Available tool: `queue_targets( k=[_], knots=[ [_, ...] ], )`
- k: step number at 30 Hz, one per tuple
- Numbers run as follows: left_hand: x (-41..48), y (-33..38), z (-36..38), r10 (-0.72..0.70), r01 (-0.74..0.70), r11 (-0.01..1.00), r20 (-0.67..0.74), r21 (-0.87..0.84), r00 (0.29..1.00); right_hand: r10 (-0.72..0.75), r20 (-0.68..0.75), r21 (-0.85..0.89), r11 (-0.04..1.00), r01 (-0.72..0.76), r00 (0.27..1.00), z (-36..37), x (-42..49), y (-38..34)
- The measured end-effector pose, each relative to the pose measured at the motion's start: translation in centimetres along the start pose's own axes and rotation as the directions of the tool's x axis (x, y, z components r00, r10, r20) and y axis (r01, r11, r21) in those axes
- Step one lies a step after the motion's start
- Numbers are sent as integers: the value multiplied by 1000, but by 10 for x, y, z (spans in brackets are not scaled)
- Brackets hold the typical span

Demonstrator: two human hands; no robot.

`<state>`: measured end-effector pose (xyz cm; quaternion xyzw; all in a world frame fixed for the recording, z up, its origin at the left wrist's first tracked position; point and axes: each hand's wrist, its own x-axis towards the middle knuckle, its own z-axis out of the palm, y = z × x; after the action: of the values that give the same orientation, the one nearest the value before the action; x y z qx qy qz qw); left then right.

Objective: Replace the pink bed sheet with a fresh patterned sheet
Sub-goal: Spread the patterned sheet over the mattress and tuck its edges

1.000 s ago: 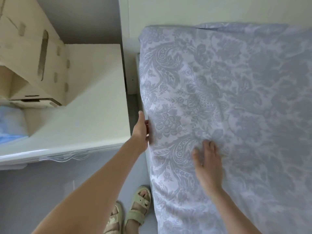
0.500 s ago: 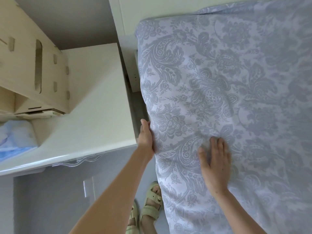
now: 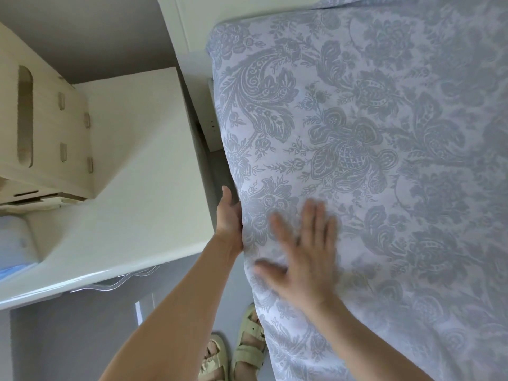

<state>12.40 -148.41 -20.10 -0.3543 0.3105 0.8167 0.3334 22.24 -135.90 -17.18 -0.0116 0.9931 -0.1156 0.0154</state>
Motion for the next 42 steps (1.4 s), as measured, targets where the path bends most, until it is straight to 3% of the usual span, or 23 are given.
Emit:
queue_targets(
  k=[2,7,11,12,15,17,21,23,24,25,26,27,28,29,30,32,34,36,37,38,40,42],
  knots=[
    [-2,11,0,-34,32,999,52,39,998,-171,-50,-50,984,169,984,11,-9,-9],
    [-7,45,1,-137,132,987,40,96,990,-190,12,-67,979,190,982,8,-9,-9],
    [-11,68,9,-64,90,962,-105,259,992,-255,-23,34,966,256,967,-25,5,5],
    [-9,73,9,-43,76,961,-128,267,991,-223,-38,41,974,224,974,-31,21,13],
    [0,72,16,-81,83,996,-46,29,996,-3,-54,26,1000,4,999,-30,83,12],
    [11,68,23,-62,65,997,-72,35,995,22,-3,-4,1000,-22,1000,-14,92,-1],
    [19,88,35,30,-8,997,-294,75,955,-277,5,50,960,277,961,2,26,2],
    [7,94,51,169,-54,960,-414,275,894,-366,54,148,923,355,929,-14,-7,12],
    [-2,93,62,333,-106,878,-438,466,835,-356,59,223,916,335,933,-25,-14,20],
    [-13,91,74,574,-147,684,-404,714,712,-291,46,301,916,264,956,-39,-18,29],
    [-25,88,84,803,-155,344,-205,926,560,-170,27,366,919,148,985,-53,-21,42],
    [-38,80,95,872,-178,-55,134,983,470,1,-2,402,916,0,1000,-68,-28,59],
    [-46,69,103,773,-240,-389,457,889,441,184,-24,412,898,-158,983,-82,-32,79],
    [-49,54,110,580,-325,-613,689,720,434,354,-29,396,863,-314,935,-94,-38,101],
    [-45,34,112,370,-409,-733,823,544,432,507,-1,354,806,-473,862,-104,-50,123],
    [-42,-8,112,19,-501,-818,884,282,466,730,114,209,646,-735,674,-110,-81,156],
    [-36,-50,109,-251,-541,-840,848,49,466,868,222,81,438,-895,445,-102,-128,167],
    [-28,-90,106,-416,-575,-814,779,-88,470,919,322,5,238,-971,227,-82,-180,146],
    [-27,-104,105,-444,-579,-809,747,-98,494,914,372,-59,196,-979,160,-65,-199,118],
    [-26,-117,105,-480,-587,-803,691,-99,540,897,428,-128,184,-975,114,-49,-215,83],
    [-29,-135,106,-520,-559,-825,507,-87,688,837,540,-167,208,-964,87,-21,-241,14],
    [-42,-139,105,-474,-469,-874,429,-125,769,753,654,-146,217,-965,70,-18,-253,-35]
  ],
)
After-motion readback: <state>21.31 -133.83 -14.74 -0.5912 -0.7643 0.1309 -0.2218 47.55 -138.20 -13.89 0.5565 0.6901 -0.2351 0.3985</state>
